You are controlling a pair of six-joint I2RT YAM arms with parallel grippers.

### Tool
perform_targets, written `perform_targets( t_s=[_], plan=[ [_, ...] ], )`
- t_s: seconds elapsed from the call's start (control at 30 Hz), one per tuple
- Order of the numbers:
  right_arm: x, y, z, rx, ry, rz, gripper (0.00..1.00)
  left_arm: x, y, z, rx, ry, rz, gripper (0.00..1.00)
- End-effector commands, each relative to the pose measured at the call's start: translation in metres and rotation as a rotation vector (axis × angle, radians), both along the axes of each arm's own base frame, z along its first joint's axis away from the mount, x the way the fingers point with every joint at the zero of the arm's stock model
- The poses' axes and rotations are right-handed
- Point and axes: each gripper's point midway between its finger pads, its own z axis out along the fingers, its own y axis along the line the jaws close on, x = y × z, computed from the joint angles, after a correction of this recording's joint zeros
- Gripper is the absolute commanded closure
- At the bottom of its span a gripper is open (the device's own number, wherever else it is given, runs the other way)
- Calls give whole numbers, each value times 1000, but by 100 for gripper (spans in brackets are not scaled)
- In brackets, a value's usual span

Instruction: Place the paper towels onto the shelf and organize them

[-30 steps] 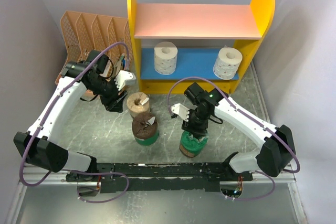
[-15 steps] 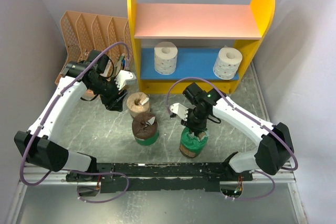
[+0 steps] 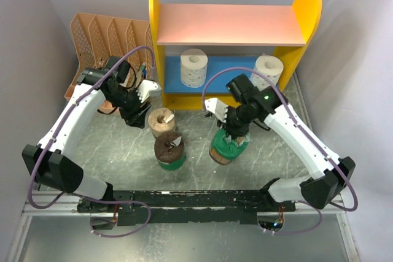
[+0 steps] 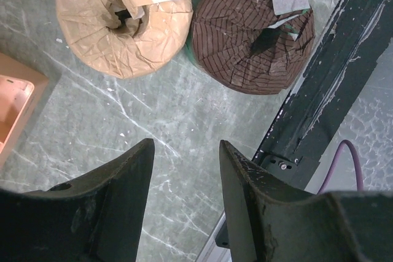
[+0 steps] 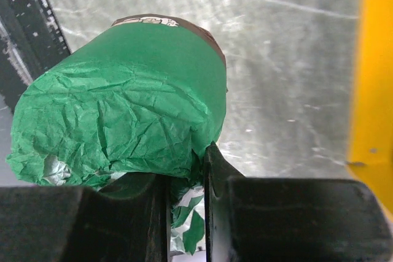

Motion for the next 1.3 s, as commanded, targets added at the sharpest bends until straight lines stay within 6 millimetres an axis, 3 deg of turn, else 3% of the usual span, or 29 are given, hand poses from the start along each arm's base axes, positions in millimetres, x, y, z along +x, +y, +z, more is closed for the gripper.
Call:
perform_targets(
  t_s=[0.0,0.13,0.27,0.43,0.57,0.8,0.93,1.0,1.17,1.27],
  plan=[
    [10,-10,45,34,-125,56,100,6,-4,10,-2,-12,-12,43],
    [34,-21,69,-7,-236,19,100,5,-7,17,-12,-11,-4,43],
    [51,-19,93,-3,-311,-4,100,3,-9,19,-27,-6,5,43],
    [74,5,126,100,-345,-62,100,0,-7,14,-23,2,12,43],
    [100,21,180,234,-481,-152,100,-2,-6,15,-22,-1,10,43],
    [123,18,271,426,-733,-318,100,-5,-6,16,-30,-16,7,44],
    [130,1,308,511,-803,-446,100,-8,-4,13,-26,-21,7,44],
    [128,-4,318,535,-822,-467,100,-9,-2,13,-23,-22,10,44],
    [128,-42,344,581,-902,-574,100,-10,0,12,-24,-22,21,44],
    [136,-68,350,564,-944,-674,100,-9,1,12,-25,-19,25,44]
  ],
)
